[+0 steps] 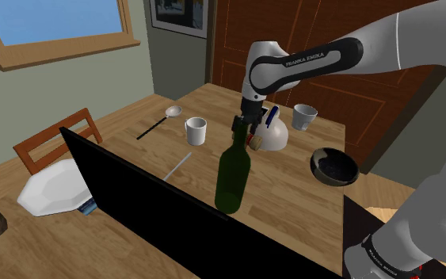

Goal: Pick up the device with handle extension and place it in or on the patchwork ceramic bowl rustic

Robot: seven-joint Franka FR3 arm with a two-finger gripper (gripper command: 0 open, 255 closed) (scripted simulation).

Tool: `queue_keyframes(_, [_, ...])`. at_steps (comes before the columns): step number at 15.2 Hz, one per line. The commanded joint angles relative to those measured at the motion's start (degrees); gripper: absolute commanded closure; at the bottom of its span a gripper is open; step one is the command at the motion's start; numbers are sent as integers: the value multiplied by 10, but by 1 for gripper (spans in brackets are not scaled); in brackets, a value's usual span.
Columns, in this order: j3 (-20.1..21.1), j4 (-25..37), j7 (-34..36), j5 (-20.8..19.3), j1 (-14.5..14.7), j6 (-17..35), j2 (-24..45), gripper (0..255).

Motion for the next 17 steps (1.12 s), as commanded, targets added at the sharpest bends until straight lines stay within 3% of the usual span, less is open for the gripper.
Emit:
queue_keyframes(1, [0, 0, 0, 0, 0, 0, 0, 0])
queue_keyframes(2, [0, 0, 0, 0, 0, 0, 0, 0])
queue_keyframes(3, [0, 0, 0, 0, 0, 0, 0, 255])
queue_keyframes(12, [0, 0, 0, 0, 0, 0, 0, 255])
queue_keyframes(17, [0, 23, 3, -1, 0, -36, -14, 255])
